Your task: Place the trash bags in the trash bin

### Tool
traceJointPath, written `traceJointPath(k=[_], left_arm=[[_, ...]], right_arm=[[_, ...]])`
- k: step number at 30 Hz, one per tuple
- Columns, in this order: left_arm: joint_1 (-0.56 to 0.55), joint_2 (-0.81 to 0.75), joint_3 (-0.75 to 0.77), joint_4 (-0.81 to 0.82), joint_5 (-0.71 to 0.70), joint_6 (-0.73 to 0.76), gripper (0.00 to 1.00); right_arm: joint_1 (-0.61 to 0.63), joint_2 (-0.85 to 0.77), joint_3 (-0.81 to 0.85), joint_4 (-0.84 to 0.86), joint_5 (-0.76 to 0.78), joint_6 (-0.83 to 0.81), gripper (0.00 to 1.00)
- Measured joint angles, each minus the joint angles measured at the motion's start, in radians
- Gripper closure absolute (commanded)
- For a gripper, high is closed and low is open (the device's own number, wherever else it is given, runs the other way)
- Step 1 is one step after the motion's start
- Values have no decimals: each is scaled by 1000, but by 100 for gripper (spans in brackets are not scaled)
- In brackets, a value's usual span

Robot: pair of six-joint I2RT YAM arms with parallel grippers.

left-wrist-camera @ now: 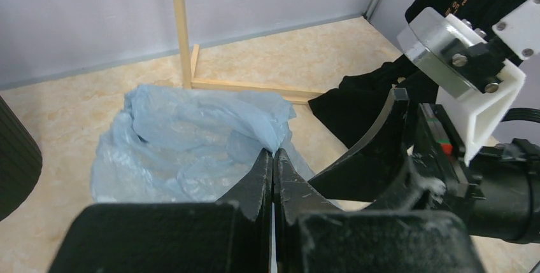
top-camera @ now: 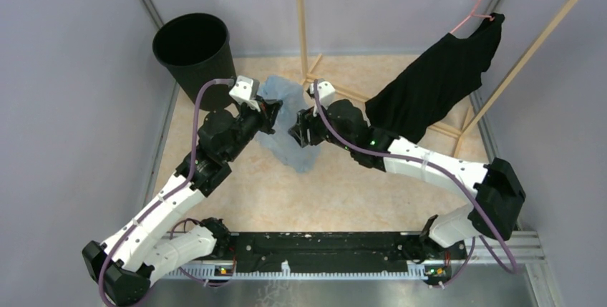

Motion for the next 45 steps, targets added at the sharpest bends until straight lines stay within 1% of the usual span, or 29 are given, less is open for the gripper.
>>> traceJointPath(k=[2, 4, 5, 6, 7, 8, 11, 12, 13, 14, 19, 24, 27, 32, 39, 45], left_arm=[[0, 0, 0, 0, 0, 0, 99], [0, 0, 0, 0, 0, 1, 93], [0, 0, 0, 0, 0, 4, 92], [0, 0, 0, 0, 0, 6, 90], [0, 0, 0, -1, 0, 8, 84], [0, 0, 0, -3, 1, 8, 76], [0, 0, 0, -6, 3, 16, 26], [0, 0, 2, -7, 3, 21, 12], [0, 0, 5, -8, 3, 18, 3], [0, 0, 6, -10, -1, 26, 2], [0, 0, 11, -25, -61, 21, 1], [0, 28, 28, -51, -135, 2, 1], [0, 82, 42, -67, -144, -23, 1], [1, 253, 93, -145, -179, -93, 1], [43, 470, 198, -299, -177, -153, 2], [53, 515, 200, -341, -167, -186, 2]], right_arm=[[-5, 18, -2, 29, 11, 44, 75], [-18, 21, -20, 63, 11, 91, 92], [-27, 20, -29, 82, 5, 114, 100], [-45, 20, -45, 107, -9, 149, 100], [-64, 20, -60, 130, -26, 177, 100], [-92, 20, -77, 156, -48, 214, 100], [-180, 23, -119, 222, -131, 315, 100], [-204, 30, -124, 242, -159, 344, 100], [-229, 40, -127, 262, -187, 373, 100], [-250, 51, -128, 283, -209, 401, 100], [-359, 112, -140, 377, -345, 558, 100], [-475, 206, -140, 457, -414, 719, 100], [-516, 268, -138, 503, -430, 795, 100], [-559, 366, -131, 599, -481, 911, 100], [-600, 422, -85, 631, -539, 948, 100], [-650, 422, -24, 613, -558, 935, 100]])
